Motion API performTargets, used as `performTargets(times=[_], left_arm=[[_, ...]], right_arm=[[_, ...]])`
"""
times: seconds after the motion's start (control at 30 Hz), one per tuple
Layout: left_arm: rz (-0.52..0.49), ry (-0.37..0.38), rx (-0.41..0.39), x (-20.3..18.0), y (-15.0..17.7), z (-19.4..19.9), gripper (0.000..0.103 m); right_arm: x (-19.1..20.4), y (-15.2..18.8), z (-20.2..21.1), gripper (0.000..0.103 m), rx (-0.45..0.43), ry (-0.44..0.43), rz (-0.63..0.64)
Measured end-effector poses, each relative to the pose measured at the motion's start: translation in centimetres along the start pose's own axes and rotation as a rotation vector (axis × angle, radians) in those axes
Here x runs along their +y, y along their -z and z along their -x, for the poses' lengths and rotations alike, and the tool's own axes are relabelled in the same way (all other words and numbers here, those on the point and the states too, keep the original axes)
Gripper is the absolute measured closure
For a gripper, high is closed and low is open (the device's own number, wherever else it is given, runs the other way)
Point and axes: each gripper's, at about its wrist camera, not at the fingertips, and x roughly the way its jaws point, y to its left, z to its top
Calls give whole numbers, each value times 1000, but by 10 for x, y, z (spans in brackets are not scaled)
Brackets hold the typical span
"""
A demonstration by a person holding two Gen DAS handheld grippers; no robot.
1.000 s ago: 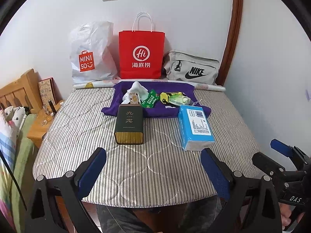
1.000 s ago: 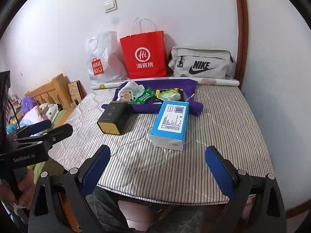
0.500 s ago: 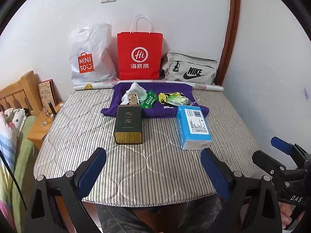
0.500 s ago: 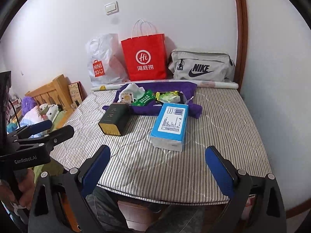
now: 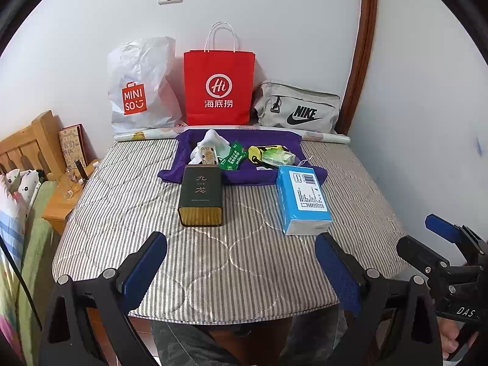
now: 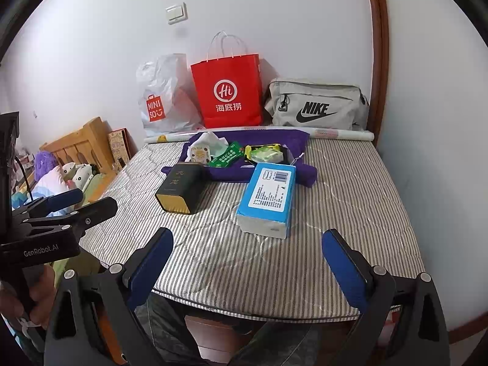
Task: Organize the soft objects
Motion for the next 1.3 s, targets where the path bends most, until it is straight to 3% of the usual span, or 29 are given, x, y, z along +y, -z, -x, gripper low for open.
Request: performTargets(times=[1.3], left_arm=[[-1, -2, -3, 2, -1, 1, 5]], right_arm=[[1, -2, 2, 6, -7, -5, 4]])
